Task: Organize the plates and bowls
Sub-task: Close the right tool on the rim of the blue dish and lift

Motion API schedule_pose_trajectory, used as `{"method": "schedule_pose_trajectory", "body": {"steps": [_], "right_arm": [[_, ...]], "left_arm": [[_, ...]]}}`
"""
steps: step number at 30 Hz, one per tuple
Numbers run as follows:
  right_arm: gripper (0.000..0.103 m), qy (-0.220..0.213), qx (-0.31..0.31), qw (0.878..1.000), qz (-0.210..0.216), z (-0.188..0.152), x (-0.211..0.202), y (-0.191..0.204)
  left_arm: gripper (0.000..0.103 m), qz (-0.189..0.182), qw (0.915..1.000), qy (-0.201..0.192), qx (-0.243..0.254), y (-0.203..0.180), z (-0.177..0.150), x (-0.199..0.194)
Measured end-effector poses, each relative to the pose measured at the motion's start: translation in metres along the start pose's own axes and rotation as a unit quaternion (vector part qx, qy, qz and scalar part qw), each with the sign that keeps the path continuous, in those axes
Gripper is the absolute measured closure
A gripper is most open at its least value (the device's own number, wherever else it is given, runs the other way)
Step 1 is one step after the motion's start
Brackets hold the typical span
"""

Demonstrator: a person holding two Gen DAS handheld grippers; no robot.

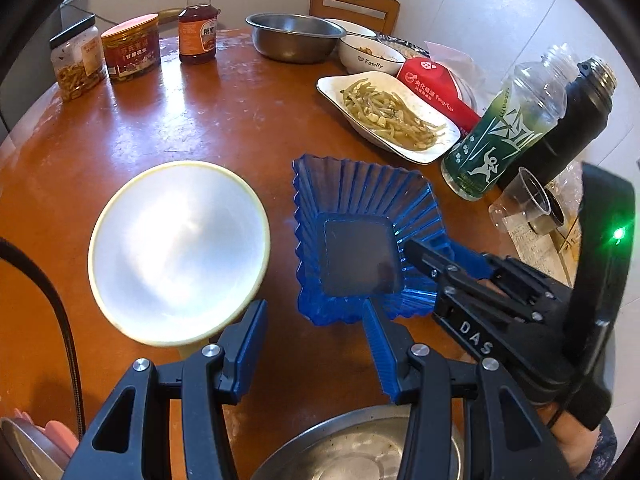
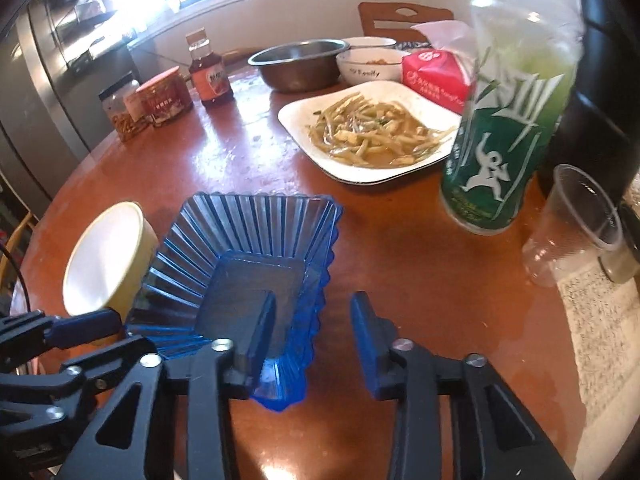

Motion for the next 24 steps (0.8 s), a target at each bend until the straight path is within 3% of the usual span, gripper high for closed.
{"method": "schedule_pose_trajectory", "body": {"steps": [6, 19, 24], "right_arm": [[0.091, -0.002, -0.033, 0.999, 0.005, -0.007, 0.002, 0.006], [0.091, 0.010, -0.058, 0.998, 0.010, -0.029, -0.016, -0.002], [0.091, 0.010, -0.056, 0.998, 0.014, -0.036, -0.020, -0.004]], "left_arm": [[0.054, -0.004, 1.0000, 0.002, -0.001, 0.000, 0.003, 0.003], [0.054, -0.019, 0.9990, 0.041, 0.000, -0.009, -0.001, 0.031], [0.071, -0.024, 0.9985, 0.047, 0.016, -0.015, -0.003, 0.037]]}}
Point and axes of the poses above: each gripper's, at about its wrist camera, not at the fingertips, and x roughly the way its jaws point, y to its left, z to its top, the point moved 4 cm from there along x, roughly the way its jaws point, and after that the axes turned 1 degree about x, right-handed, at the moved point
